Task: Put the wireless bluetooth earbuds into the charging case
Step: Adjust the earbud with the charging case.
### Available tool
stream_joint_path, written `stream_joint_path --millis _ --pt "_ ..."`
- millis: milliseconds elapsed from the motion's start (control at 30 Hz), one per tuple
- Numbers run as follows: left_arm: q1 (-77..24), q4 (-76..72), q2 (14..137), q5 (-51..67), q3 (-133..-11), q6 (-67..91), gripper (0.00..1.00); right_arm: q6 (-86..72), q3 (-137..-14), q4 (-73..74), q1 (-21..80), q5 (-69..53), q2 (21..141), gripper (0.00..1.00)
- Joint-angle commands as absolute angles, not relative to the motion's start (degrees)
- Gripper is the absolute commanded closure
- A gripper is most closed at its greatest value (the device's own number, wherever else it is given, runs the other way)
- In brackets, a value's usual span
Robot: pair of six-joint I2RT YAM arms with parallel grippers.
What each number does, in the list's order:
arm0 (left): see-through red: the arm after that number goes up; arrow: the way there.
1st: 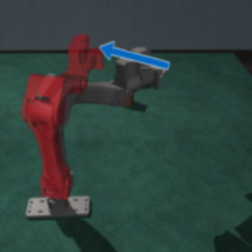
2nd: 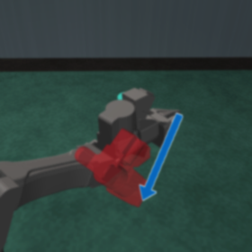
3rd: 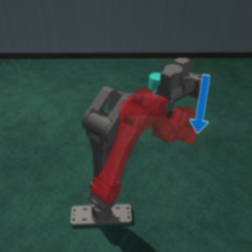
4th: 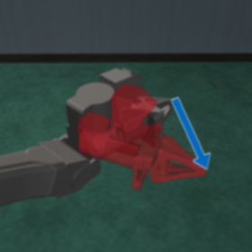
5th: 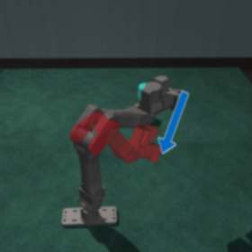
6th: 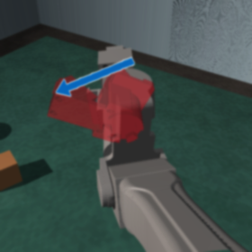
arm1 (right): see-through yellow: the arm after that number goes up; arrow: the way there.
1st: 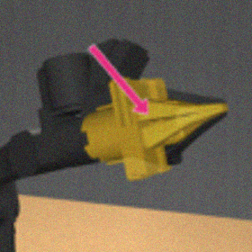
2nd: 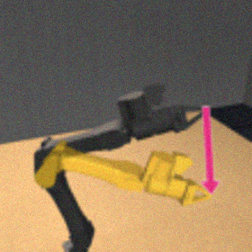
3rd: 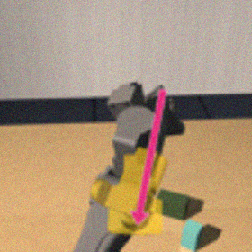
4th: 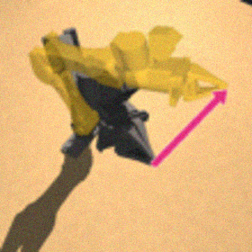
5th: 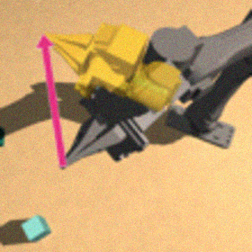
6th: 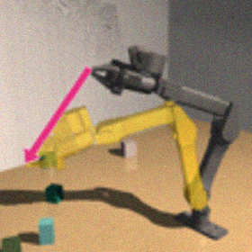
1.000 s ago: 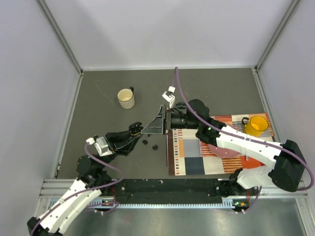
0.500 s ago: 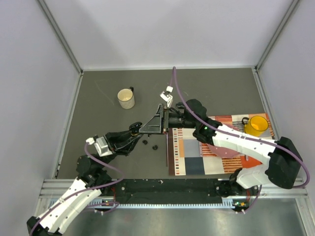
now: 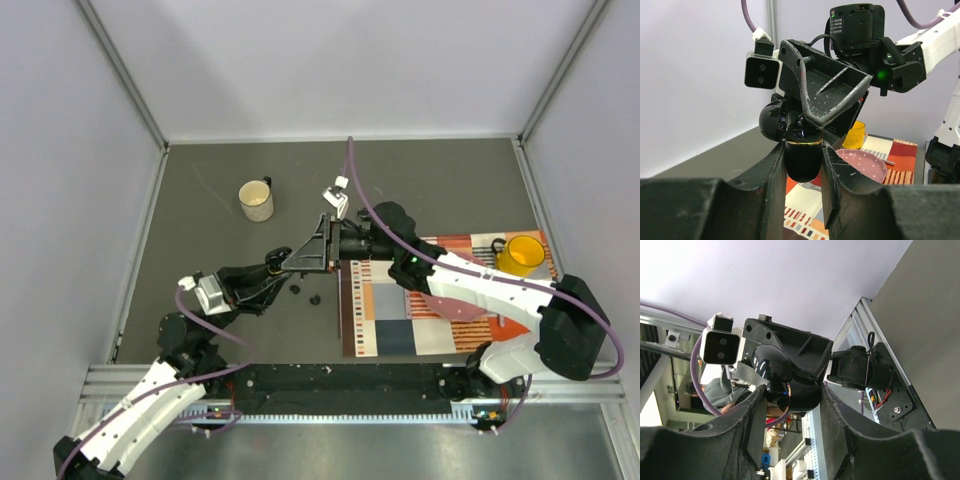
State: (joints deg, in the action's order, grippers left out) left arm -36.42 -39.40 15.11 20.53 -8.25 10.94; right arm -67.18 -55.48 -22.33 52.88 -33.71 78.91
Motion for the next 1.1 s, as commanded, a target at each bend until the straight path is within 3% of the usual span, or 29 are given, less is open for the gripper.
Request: stream_joint_path --millis 0,233,600,767,867,900,1000,1067 --pt "-36.4 -43.2 15.9 22.4 -10.6 12.0 1.0 -67.1 -56.4 -25.6 52.5 -33.5 79.2 0.68" --pt "-36.4 -41.5 16.4 22.2 -11.0 12.8 0.99 -64.3 -57.3 -22.8 52.6 -33.2 78.7 0.8" --pt "-36.4 -39.1 17.1 22.1 -11.6 13.8 0.93 -58.0 -59.6 -14.8 52.5 -30.6 77.4 0.81" --pt "-36.4 -39.0 17.2 22.7 -11.8 13.2 1.0 -57.0 -60.2 -13.0 52.5 -30.2 77.4 0.8" --pt "-36.4 -38.9 17.1 22.1 -11.6 12.8 1.0 -56.3 -60.6 -12.0 52.5 -30.1 77.3 0.67" --pt "-36.4 -39.0 16.8 21.7 -11.3 12.7 1.0 -55.5 -60.6 -11.6 52.5 -30.0 77.1 0.5" --pt "-36.4 -40.2 15.6 19.8 -9.9 12.6 1.0 -54.1 -60.7 -10.1 52.5 -28.7 76.0 0.29" --pt "-36.4 -39.4 14.2 18.2 -9.3 12.3 1.0 -53.5 -60.7 -9.9 52.5 -27.7 75.0 0.21"
